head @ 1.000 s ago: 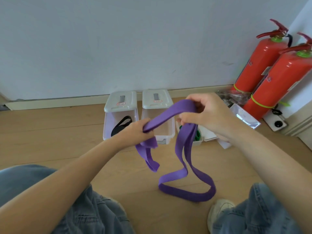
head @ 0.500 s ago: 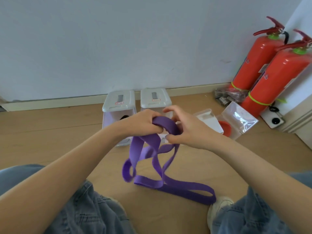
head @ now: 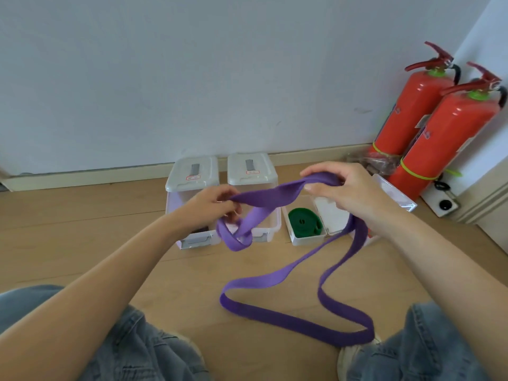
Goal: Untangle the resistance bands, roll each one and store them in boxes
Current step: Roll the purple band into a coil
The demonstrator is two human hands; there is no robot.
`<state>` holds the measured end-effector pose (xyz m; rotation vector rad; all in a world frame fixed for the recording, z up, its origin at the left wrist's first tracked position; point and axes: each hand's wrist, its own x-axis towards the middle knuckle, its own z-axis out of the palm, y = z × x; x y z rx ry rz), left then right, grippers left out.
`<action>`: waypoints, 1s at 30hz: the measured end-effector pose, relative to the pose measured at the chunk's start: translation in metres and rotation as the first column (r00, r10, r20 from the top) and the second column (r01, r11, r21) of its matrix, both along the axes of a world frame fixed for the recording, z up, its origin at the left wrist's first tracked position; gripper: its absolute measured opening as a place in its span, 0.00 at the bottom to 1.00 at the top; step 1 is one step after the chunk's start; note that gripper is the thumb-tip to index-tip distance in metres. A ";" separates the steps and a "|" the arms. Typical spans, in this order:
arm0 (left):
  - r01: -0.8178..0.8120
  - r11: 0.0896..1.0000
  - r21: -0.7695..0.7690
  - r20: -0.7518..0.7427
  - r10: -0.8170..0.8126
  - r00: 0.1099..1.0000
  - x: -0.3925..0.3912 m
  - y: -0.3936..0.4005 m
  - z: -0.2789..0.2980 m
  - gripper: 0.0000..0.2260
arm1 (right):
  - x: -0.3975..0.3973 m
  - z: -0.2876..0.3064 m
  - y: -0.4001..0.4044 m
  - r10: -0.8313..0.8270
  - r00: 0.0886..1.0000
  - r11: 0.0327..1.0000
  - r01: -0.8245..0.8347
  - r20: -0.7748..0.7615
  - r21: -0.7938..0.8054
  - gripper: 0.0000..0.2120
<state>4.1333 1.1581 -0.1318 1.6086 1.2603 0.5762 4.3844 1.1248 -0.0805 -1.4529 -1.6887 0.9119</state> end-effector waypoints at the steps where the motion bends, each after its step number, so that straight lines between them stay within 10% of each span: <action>1: -0.034 0.999 0.017 0.000 0.034 0.999 -0.001 0.002 0.000 0.11 | 0.000 -0.003 0.000 -0.014 0.999 1.000 0.015 -0.037 0.012 0.06; 7: -0.139 0.990 0.010 -0.447 0.129 0.885 -0.010 -0.001 -0.022 0.07 | 0.008 -0.004 0.007 -0.266 0.920 0.955 0.293 -0.286 0.053 0.02; 10: -0.410 0.868 -0.281 0.005 0.428 0.904 -0.011 0.000 -0.016 0.10 | 0.010 -0.014 0.008 -0.230 0.967 0.971 0.236 -0.110 0.048 0.03; 17: -0.481 0.852 -0.206 0.420 0.521 0.743 0.012 0.000 0.012 0.08 | 0.012 -0.043 0.011 -0.226 0.948 0.970 0.241 0.225 -0.043 0.07; 22: -0.093 0.878 -0.470 0.701 0.435 0.566 0.006 -0.002 0.035 0.05 | 0.024 -0.053 0.021 -0.319 0.909 0.939 0.341 0.270 -0.041 0.09; 26: 0.204 0.839 -0.504 0.255 -0.081 0.963 -0.011 -0.008 0.035 0.06 | 0.034 -0.055 0.023 -0.439 0.857 0.896 0.439 0.271 0.062 0.10; 30: 0.189 0.933 -0.306 -0.459 -0.318 0.829 -0.008 -0.010 0.011 0.12 | 0.037 -0.052 0.020 -0.440 0.872 0.898 0.419 0.216 0.138 0.09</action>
